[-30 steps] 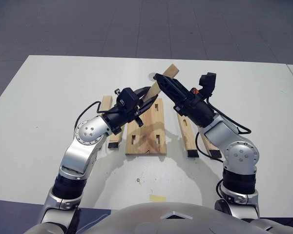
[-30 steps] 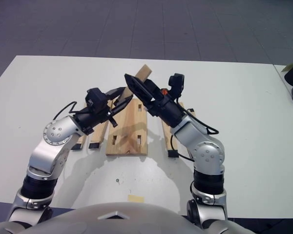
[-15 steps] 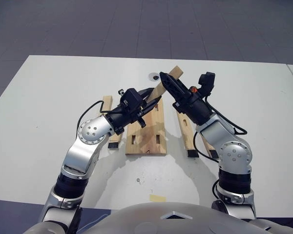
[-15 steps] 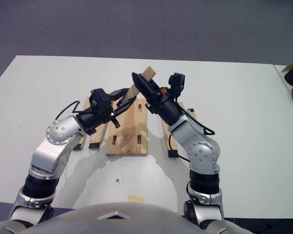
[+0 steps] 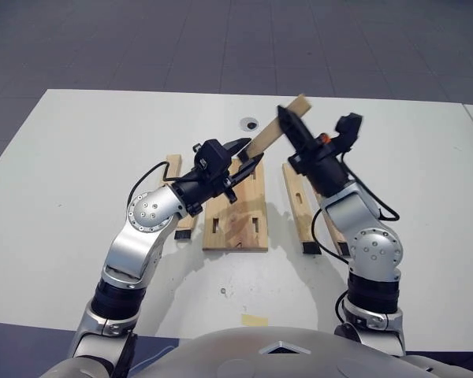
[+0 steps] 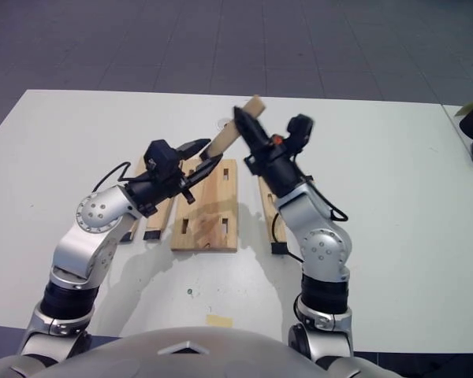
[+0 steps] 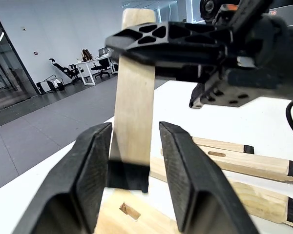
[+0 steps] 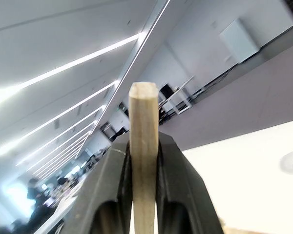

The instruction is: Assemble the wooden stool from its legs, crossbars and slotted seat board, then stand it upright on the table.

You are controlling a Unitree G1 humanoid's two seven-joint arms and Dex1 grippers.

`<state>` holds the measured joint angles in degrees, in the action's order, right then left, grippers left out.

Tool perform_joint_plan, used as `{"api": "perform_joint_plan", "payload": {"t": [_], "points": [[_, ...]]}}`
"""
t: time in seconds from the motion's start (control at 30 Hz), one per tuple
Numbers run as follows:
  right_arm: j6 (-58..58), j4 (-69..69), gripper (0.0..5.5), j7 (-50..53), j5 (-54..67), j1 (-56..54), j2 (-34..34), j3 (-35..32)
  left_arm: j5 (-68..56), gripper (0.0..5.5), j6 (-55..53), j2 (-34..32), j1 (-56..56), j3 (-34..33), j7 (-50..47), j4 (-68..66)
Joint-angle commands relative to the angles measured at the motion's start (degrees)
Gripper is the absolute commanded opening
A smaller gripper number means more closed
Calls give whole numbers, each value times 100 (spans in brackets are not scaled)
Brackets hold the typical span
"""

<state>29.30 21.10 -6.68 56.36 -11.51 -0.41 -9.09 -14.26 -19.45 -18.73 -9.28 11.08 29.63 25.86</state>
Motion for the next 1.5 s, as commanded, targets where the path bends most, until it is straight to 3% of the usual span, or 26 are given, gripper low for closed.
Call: {"api": "perform_joint_plan", "payload": {"t": [0.03,0.13,0.23,0.6,1.13,1.5], "points": [[-235,-100,42,131,-362,338,-502,-666,-853,265,-447,179,-114,-1021,-332,117],[-156,-22,42,-31,-548,896,-817,-794,-1088,315,-622,271,-347,-1852,-958,-223],[-259,-126,42,-110,-931,1150,-838,-565,-1103,368,-751,393,-469,-2167,-1466,-435],[-666,-417,42,54,-2066,1512,-460,-40,-859,538,-783,380,-322,-1852,-1555,-499],[-1042,-628,42,32,-2436,1645,-37,-35,-664,540,-763,228,-344,-1540,-1211,-549],[-1428,-867,42,-80,-3260,1617,-157,289,-482,540,-714,147,-391,-1314,-1074,-435]]}}
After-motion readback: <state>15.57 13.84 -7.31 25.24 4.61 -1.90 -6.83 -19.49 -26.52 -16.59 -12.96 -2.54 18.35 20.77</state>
